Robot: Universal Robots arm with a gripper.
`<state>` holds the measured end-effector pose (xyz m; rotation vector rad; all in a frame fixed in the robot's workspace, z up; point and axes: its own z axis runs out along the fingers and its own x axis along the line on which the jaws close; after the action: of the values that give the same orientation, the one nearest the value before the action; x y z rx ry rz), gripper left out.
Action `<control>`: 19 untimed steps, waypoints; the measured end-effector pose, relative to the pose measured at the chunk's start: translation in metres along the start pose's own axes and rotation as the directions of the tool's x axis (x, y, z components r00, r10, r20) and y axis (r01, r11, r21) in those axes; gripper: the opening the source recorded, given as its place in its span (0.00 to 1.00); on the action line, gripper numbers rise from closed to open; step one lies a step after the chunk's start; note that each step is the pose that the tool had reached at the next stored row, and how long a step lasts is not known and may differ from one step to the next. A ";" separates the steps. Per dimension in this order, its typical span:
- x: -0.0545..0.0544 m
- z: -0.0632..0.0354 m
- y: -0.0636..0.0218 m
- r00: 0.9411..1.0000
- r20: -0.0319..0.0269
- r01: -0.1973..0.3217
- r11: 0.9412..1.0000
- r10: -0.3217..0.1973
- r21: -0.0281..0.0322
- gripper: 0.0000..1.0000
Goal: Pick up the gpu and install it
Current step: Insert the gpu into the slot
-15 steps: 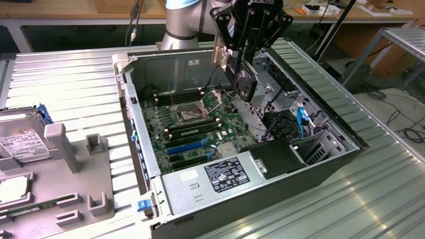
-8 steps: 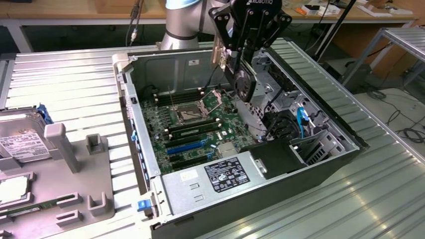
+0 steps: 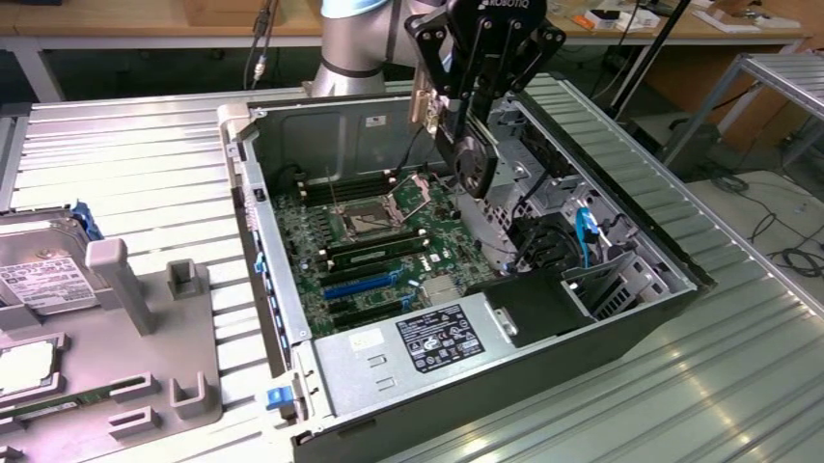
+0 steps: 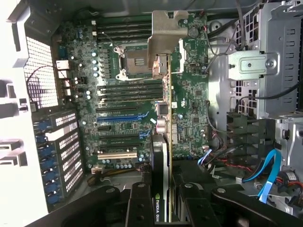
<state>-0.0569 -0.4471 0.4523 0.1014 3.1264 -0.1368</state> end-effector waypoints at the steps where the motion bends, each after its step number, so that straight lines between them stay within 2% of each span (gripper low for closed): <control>1: 0.000 0.0000 0.0000 1.000 0.000 0.003 1.000 -0.003 0.000 0.27; 11: 0.000 0.0000 0.0000 0.999 0.005 0.053 0.999 -0.053 -0.001 0.27; 19: 0.000 0.0000 0.0001 0.994 0.010 0.113 0.994 -0.113 -0.001 0.27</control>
<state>-0.0569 -0.4470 0.4523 -0.0766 3.1221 -0.1352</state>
